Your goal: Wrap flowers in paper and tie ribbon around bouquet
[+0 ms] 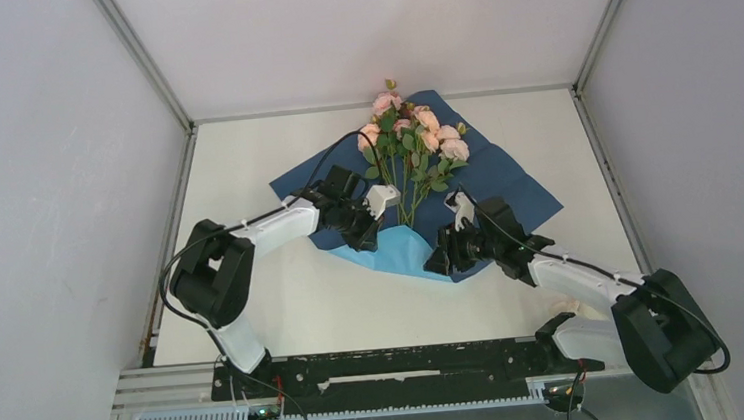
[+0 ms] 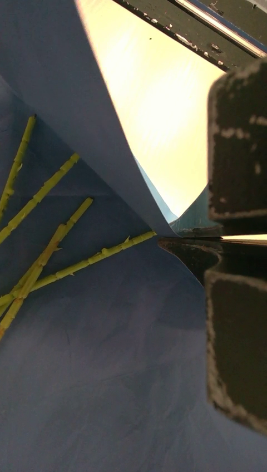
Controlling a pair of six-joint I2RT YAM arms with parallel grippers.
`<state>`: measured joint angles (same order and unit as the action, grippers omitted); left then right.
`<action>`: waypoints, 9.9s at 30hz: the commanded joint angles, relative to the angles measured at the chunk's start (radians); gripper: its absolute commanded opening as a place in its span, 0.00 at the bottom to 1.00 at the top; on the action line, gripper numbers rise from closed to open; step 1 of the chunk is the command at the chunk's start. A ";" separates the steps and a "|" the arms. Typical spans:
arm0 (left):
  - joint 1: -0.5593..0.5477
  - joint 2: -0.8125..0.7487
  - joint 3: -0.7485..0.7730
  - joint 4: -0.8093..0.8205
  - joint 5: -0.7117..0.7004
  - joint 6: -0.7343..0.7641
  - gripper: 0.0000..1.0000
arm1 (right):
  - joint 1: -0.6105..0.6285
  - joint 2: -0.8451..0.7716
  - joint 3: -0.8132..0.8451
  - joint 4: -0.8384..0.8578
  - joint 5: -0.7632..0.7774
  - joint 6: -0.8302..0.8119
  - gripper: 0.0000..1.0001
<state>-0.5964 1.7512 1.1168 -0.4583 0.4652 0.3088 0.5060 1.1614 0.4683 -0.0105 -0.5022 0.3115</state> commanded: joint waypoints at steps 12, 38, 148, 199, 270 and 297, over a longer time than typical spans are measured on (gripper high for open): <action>0.014 0.012 0.060 -0.010 0.010 -0.016 0.00 | -0.072 0.003 -0.024 0.017 0.050 -0.036 0.59; 0.081 0.091 0.167 -0.177 -0.234 -0.095 0.26 | -0.154 0.348 0.020 0.095 -0.079 0.211 0.00; 0.225 0.127 -0.045 -0.263 0.115 -0.201 0.00 | 0.029 0.245 0.068 -0.190 0.282 0.332 0.13; 0.006 -0.169 0.154 -0.395 0.057 -0.085 0.46 | 0.086 0.456 0.294 -0.019 0.201 0.323 0.14; -0.026 0.226 0.190 -0.054 0.007 -0.422 0.40 | 0.131 -0.084 -0.127 -0.255 0.688 1.045 0.56; -0.083 0.305 0.329 -0.086 0.011 -0.341 0.58 | 0.156 -0.122 -0.068 -0.262 0.679 0.798 0.49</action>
<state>-0.6621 2.0270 1.4078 -0.5350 0.4343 -0.0433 0.6445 1.0298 0.3733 -0.3016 0.2005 1.1263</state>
